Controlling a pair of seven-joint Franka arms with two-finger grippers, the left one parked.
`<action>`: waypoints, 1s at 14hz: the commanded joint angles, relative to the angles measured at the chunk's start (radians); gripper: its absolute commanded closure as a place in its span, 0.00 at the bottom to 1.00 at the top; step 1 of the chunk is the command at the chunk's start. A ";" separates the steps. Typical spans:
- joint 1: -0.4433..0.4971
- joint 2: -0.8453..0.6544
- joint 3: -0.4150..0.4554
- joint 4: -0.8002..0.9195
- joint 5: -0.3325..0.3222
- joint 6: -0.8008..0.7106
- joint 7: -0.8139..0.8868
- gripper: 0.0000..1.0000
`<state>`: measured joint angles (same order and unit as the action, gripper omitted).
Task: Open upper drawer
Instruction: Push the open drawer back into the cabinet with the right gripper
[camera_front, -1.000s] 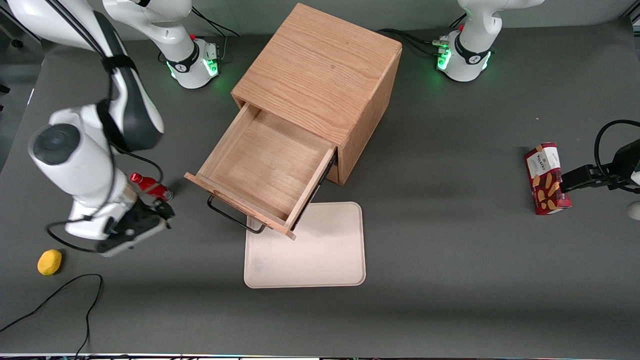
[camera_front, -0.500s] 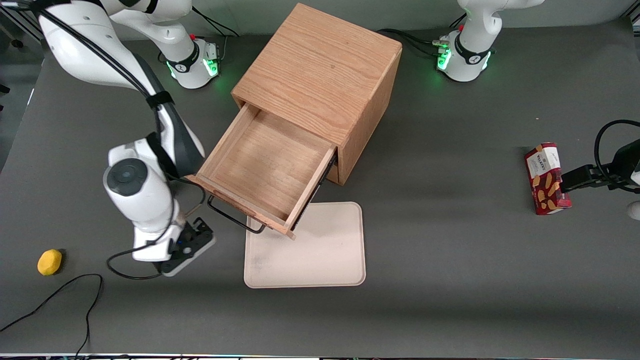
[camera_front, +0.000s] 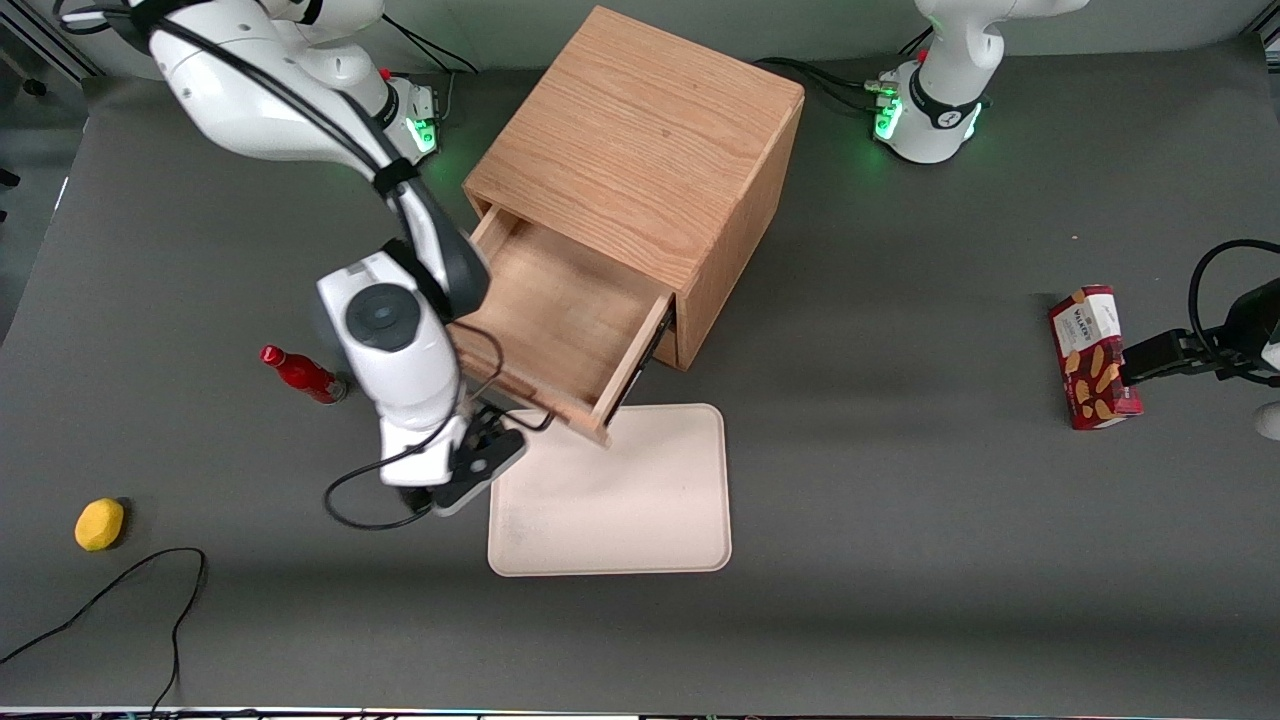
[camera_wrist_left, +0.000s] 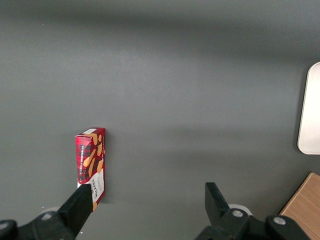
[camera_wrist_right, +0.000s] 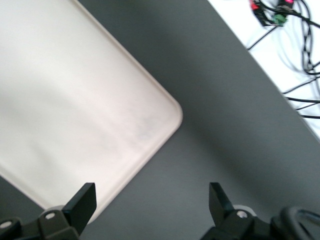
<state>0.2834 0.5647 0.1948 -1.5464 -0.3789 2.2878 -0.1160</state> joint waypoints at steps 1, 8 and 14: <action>0.013 -0.072 0.044 -0.096 -0.026 -0.017 0.114 0.00; 0.026 -0.157 0.186 -0.149 -0.026 -0.231 0.309 0.00; 0.057 -0.169 0.221 -0.150 -0.018 -0.249 0.438 0.00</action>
<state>0.3189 0.4185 0.4121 -1.6727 -0.3807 2.0442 0.2568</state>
